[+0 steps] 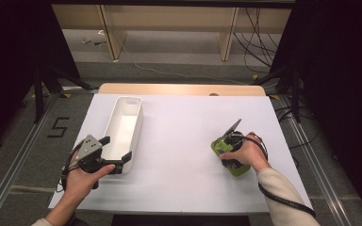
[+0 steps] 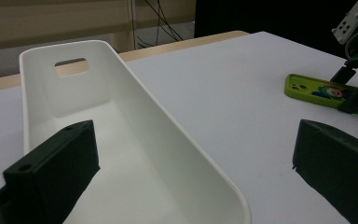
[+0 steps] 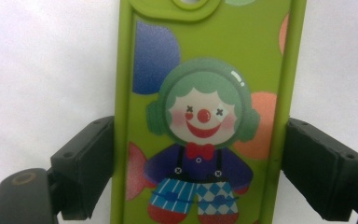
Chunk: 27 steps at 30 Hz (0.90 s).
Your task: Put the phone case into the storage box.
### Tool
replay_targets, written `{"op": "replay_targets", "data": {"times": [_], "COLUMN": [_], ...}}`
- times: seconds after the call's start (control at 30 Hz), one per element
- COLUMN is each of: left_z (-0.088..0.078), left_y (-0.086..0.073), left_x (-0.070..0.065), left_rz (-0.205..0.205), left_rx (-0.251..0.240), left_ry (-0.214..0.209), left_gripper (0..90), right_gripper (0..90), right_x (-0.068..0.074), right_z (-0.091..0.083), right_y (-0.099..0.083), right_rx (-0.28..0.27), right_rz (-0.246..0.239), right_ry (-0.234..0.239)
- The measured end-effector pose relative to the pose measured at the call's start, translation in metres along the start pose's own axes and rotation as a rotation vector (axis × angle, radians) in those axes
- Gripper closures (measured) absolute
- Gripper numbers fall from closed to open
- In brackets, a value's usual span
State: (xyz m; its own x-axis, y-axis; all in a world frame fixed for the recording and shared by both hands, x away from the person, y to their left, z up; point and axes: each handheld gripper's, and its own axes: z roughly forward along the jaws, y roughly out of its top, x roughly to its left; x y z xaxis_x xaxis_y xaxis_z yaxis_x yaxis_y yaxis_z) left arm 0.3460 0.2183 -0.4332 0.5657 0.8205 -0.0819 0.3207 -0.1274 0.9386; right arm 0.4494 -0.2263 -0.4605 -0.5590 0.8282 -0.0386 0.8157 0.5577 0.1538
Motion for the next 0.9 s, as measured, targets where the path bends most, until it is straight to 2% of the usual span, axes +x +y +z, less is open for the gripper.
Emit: {"op": "replay_targets", "data": {"times": [0.9], "left_z": [-0.0005], "left_y": [0.0001], "left_x": [0.0005], "left_rz": [-0.003], "left_rx": [-0.002], "left_ry": [0.001], "left_gripper": [0.0], "right_gripper": [16.5], "right_x": [0.0001], "right_z": [-0.001], "right_y": [-0.0004], "right_rx": [-0.011], "right_rz": [0.019], "right_ry": [-0.004]}}
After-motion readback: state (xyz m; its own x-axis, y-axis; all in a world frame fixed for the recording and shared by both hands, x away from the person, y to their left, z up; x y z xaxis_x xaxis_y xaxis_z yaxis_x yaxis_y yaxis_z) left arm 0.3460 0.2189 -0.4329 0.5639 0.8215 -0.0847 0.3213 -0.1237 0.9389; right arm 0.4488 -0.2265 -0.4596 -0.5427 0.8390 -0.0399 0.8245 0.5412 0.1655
